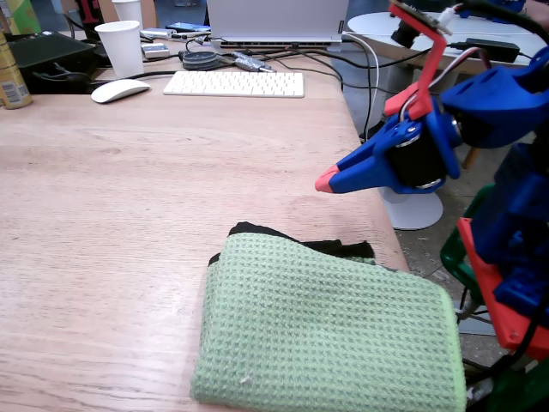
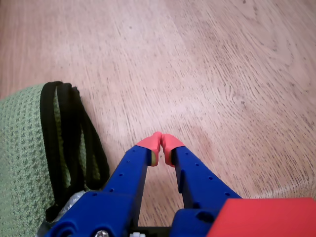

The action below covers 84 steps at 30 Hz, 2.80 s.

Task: Clean the table

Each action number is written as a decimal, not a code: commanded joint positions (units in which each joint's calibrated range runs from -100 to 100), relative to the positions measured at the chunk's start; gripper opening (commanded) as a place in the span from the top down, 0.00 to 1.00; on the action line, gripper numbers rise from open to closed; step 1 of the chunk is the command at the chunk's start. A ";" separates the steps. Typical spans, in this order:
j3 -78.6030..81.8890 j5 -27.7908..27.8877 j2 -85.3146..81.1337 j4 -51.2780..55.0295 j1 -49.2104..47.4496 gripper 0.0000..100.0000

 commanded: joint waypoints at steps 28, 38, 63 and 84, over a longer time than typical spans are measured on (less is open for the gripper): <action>0.22 0.20 -0.28 -1.00 -0.01 1.00; 0.22 0.20 -0.28 -1.00 -0.01 1.00; -31.03 -0.39 24.59 0.15 -2.04 1.00; -54.43 14.80 56.07 15.33 -37.07 0.61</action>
